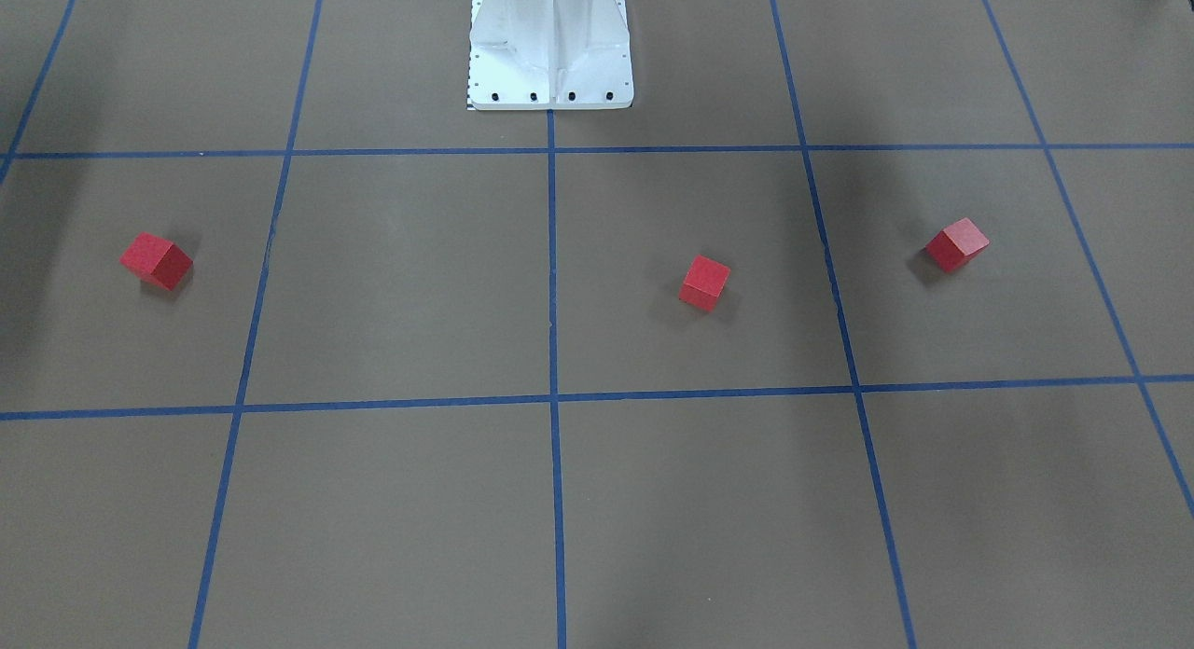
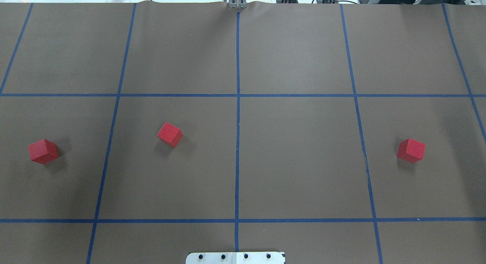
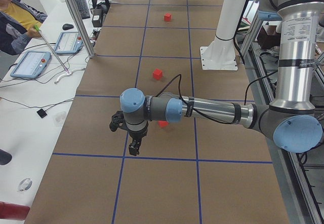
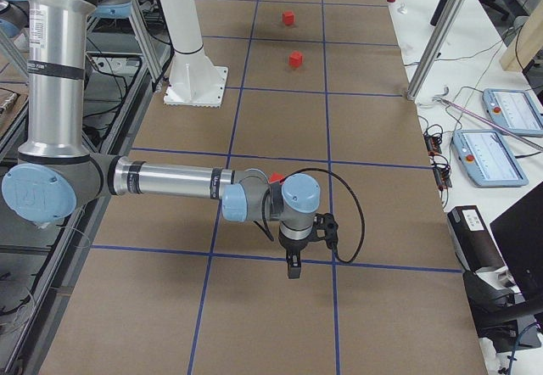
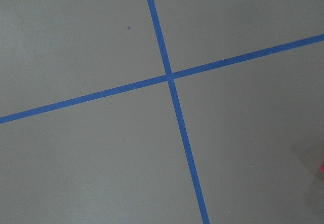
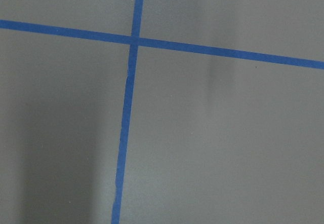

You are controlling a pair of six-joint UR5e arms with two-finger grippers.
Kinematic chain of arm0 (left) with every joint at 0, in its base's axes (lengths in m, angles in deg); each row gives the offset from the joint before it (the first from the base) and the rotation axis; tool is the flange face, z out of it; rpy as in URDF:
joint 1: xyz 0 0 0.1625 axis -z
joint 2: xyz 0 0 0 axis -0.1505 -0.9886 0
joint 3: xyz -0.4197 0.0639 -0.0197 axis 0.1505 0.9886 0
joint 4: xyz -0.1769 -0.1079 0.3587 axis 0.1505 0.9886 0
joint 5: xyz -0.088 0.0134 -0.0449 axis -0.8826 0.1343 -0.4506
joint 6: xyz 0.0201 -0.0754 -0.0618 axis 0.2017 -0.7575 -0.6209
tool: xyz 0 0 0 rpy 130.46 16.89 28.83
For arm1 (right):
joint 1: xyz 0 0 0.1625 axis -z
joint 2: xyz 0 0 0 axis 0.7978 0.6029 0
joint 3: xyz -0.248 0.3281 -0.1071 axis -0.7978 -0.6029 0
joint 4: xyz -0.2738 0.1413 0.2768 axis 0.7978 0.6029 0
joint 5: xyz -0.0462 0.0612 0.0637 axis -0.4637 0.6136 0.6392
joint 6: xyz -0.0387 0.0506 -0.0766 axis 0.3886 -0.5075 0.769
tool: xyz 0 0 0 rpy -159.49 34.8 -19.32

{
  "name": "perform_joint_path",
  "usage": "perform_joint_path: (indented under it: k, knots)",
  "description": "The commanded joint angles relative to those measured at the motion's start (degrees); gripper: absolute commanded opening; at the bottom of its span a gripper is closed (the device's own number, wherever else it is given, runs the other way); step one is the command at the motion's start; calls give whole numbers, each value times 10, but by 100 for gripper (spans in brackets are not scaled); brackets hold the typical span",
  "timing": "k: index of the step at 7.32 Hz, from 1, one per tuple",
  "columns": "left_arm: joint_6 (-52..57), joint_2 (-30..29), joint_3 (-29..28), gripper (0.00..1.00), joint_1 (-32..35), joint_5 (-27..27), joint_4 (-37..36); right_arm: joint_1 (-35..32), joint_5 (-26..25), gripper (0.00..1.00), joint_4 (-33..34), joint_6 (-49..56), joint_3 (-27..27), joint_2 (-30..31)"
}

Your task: Form red blocks into L shape at center

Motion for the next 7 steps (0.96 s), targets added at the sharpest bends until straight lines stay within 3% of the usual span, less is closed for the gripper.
perform_joint_path:
  k: [1, 3, 5, 6, 7]
  knots:
    - [-4, -1, 6, 100, 0, -2, 0, 0, 0, 99, 1, -1, -1, 0]
    - [-4, 0, 18, 100, 0, 1, -1, 0, 3, 99, 0, -1, 2, -1]
    - [-20, -9, 39, 100, -1, -2, 13, 0, 41, 99, -1, -1, 20, -7]
    - [-19, -15, 51, 100, 0, -1, 25, 0, 41, 99, -1, -2, 47, -12]
    - [-19, -38, 43, 100, 0, 0, 59, 0, 40, 99, -2, 0, 57, -44]
